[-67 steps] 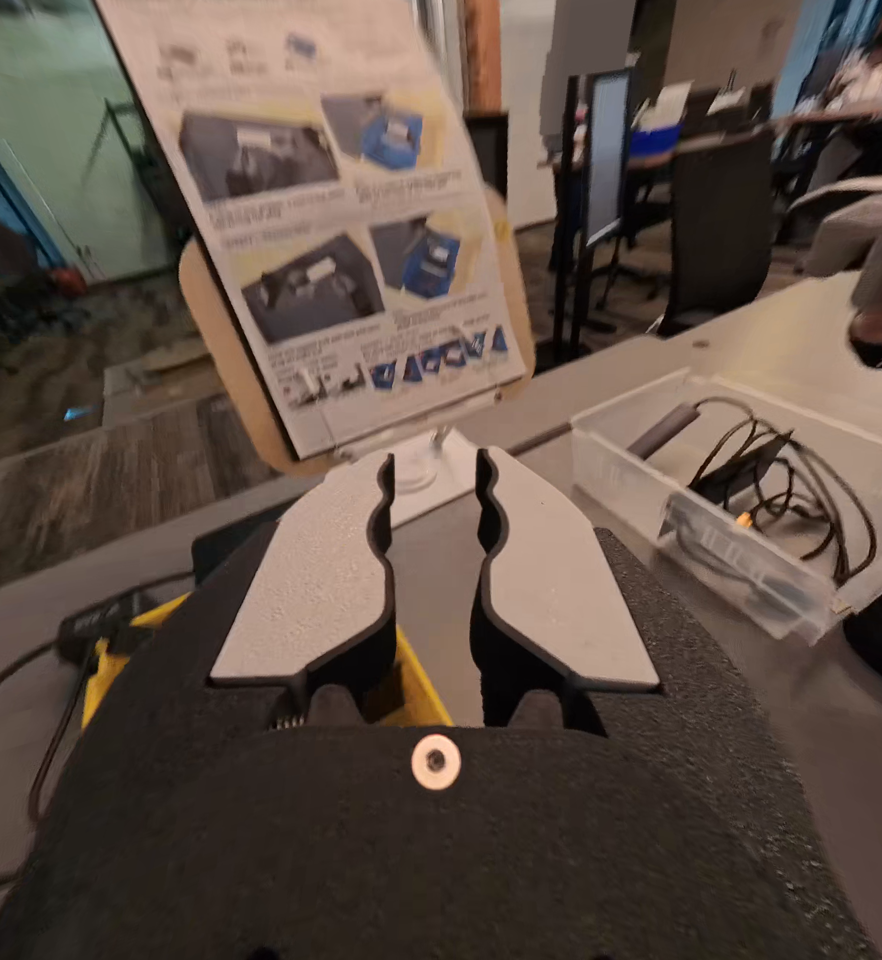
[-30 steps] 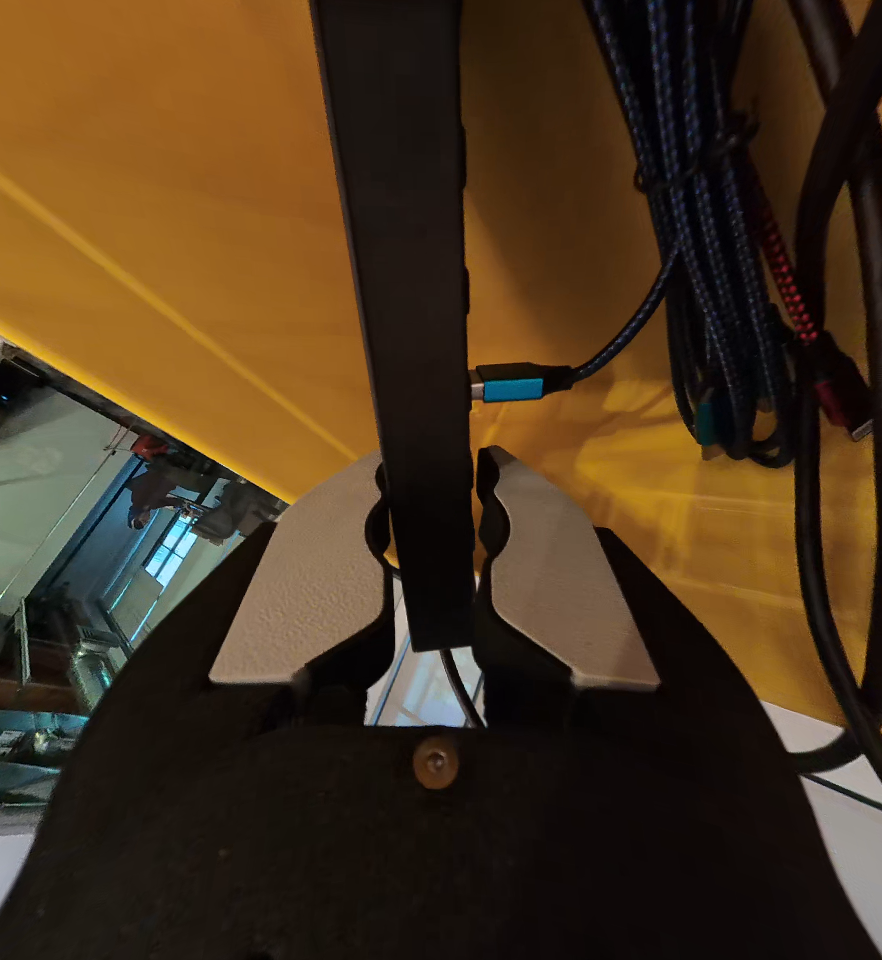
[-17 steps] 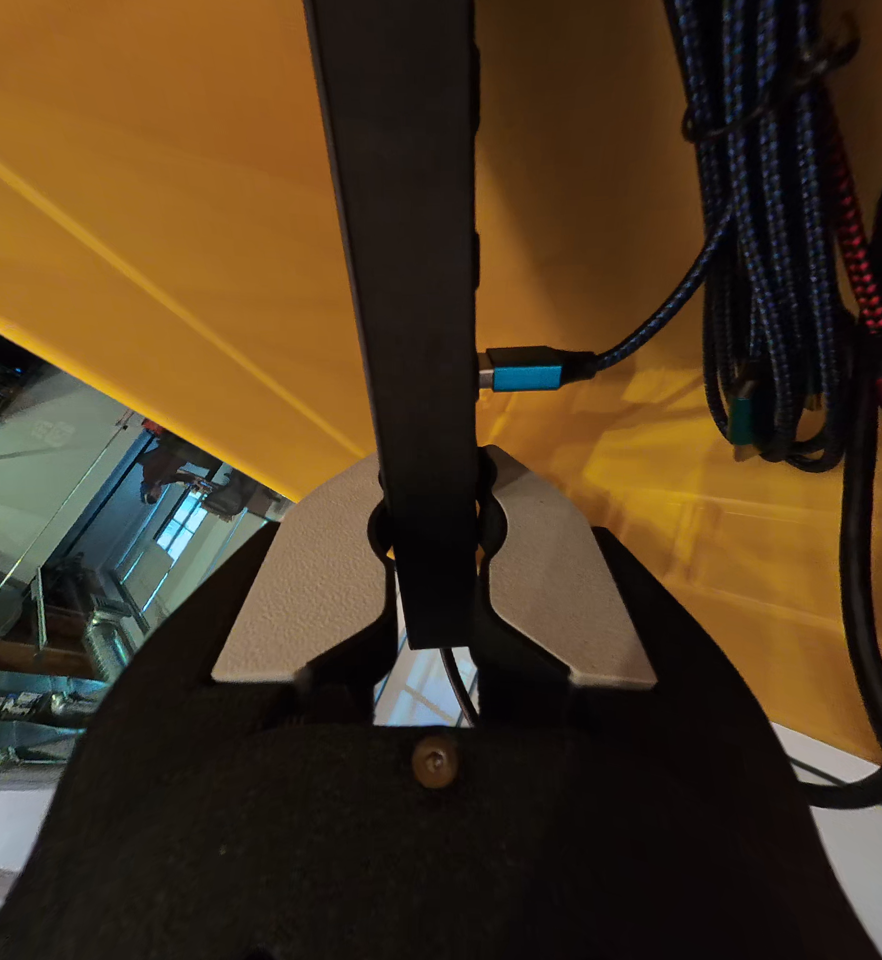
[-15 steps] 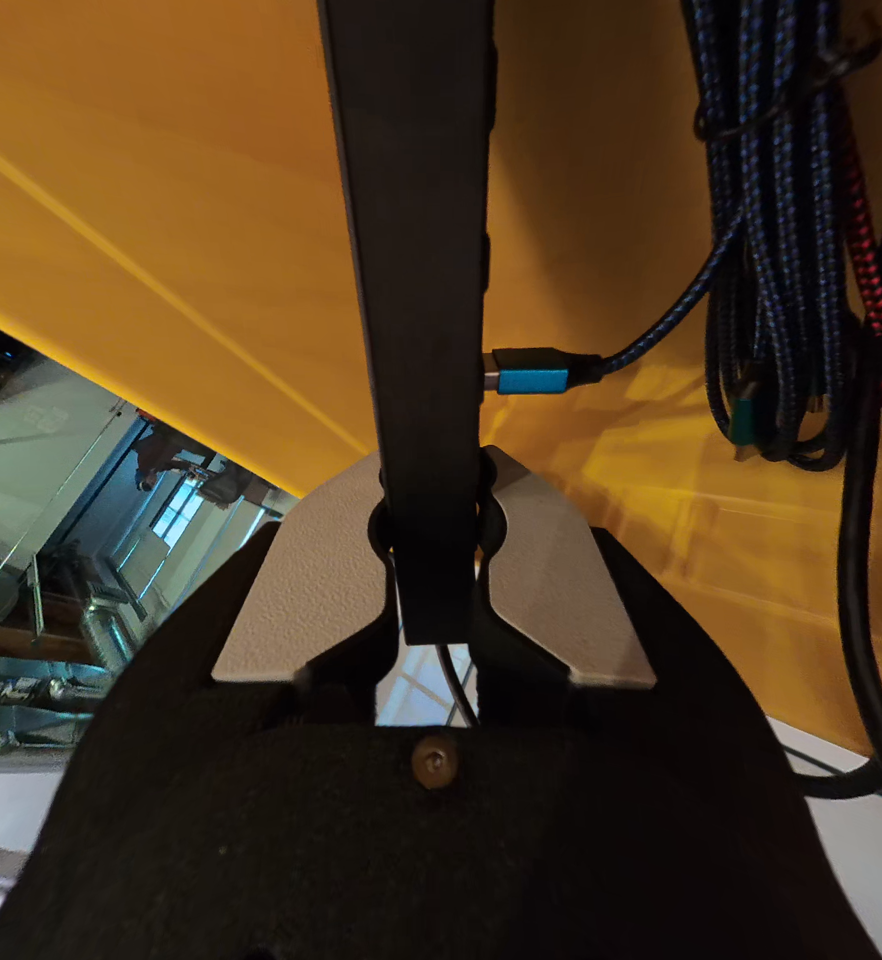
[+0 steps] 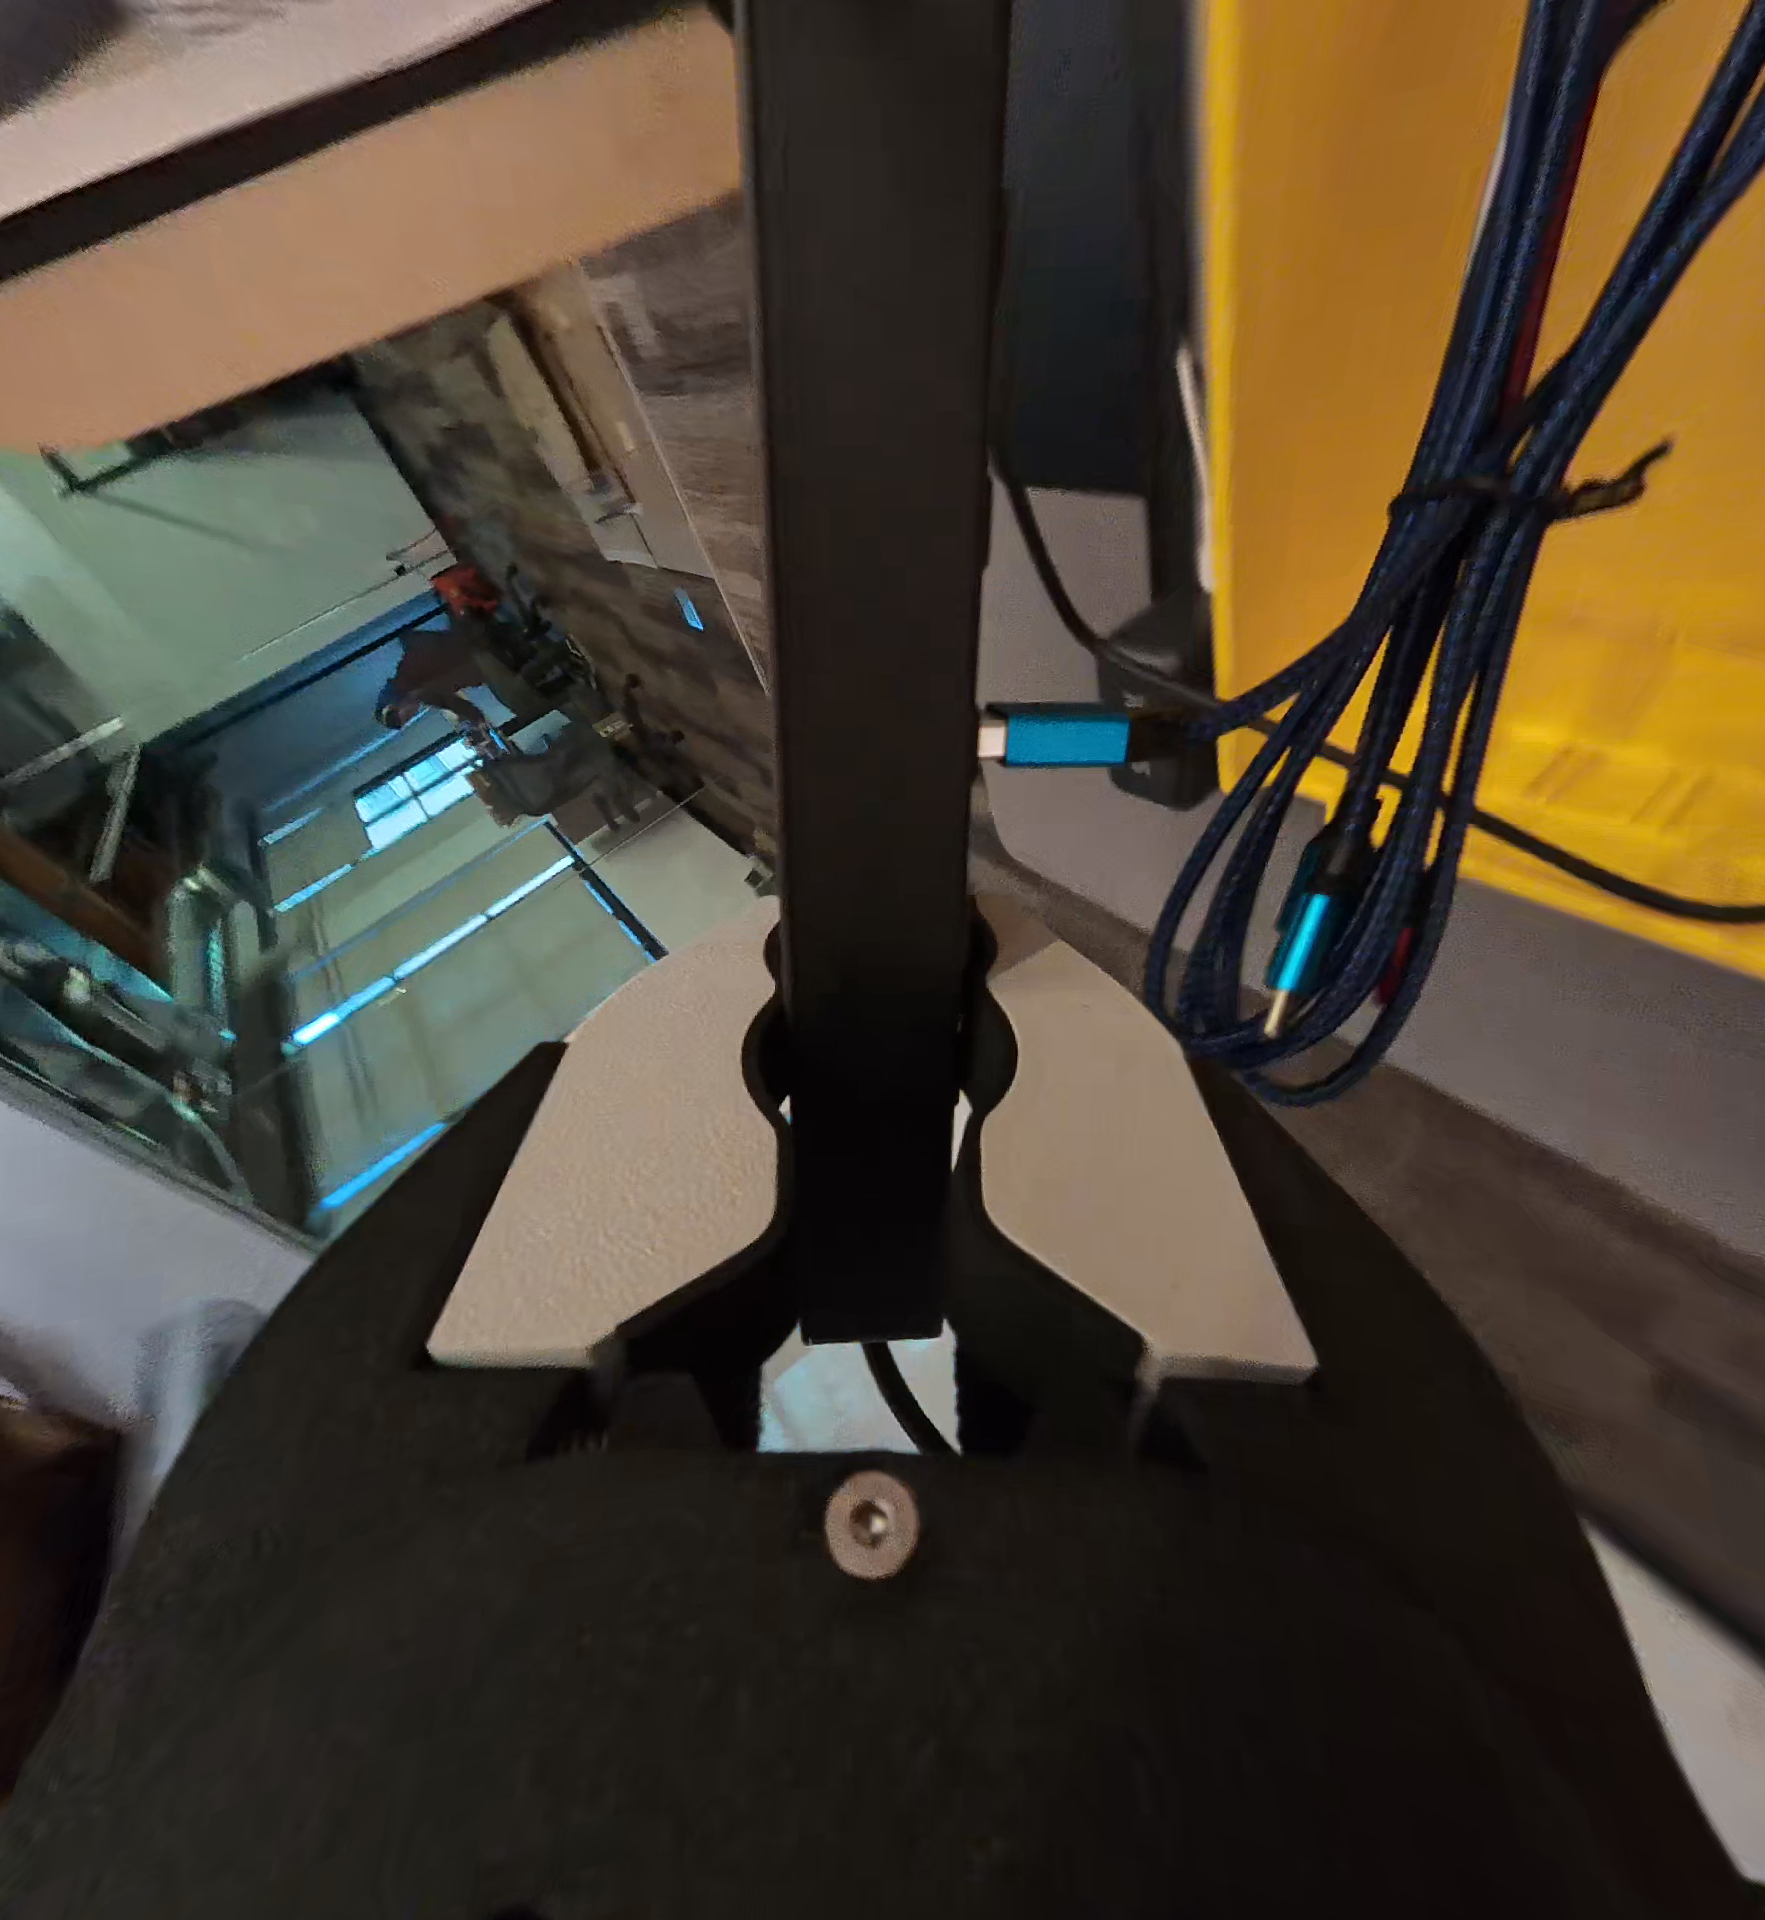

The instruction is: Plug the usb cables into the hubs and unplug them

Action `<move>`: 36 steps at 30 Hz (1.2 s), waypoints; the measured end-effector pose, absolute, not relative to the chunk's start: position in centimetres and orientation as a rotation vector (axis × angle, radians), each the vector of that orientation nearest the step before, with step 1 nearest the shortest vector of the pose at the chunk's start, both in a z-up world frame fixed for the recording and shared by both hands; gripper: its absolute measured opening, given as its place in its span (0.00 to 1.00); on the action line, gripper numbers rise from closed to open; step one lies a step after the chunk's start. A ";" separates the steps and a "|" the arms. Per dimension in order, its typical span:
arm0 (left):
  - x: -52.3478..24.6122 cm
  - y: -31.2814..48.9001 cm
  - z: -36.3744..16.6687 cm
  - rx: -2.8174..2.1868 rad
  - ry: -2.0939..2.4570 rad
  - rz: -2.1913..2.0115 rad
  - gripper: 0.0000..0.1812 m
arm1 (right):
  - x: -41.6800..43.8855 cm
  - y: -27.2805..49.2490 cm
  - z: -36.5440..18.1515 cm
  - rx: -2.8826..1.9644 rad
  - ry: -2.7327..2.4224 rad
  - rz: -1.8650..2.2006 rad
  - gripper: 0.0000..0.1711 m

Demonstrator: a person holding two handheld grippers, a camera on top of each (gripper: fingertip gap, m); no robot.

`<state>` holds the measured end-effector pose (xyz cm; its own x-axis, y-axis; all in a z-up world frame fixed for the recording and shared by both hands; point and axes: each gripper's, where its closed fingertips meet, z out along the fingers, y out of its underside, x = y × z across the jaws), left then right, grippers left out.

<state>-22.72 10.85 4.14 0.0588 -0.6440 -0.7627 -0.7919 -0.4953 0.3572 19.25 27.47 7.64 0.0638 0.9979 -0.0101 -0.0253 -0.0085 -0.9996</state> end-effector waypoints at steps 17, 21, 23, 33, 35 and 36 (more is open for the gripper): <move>0.7 14.4 16.0 -1.622 0.788 0.483 0.15 | 20.2 23.4 11.1 -1.056 -1.148 1.289 0.20; 4.1 15.6 15.7 -1.564 0.785 0.364 0.15 | 21.3 23.7 11.9 -1.025 -1.101 1.303 0.20; 5.7 15.9 15.6 -1.547 0.780 0.283 0.15 | 22.2 24.1 12.4 -1.006 -1.058 1.331 0.19; 16.3 14.1 11.9 -1.473 0.802 -0.329 0.15 | 22.9 19.2 15.9 -0.688 -1.058 1.729 0.24; 17.9 13.8 11.0 -1.463 0.790 -0.442 0.15 | 22.3 17.4 16.2 -0.614 -1.100 1.755 0.27; 18.5 13.7 10.5 -1.462 0.786 -0.486 0.15 | 21.9 16.6 16.2 -0.591 -1.125 1.759 0.29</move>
<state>18.54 13.69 10.46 0.6691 -0.7226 -0.1738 -0.1674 0.0813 -0.9825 21.87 16.61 16.19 -0.4479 0.8902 0.0829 -0.4485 -0.1435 -0.8822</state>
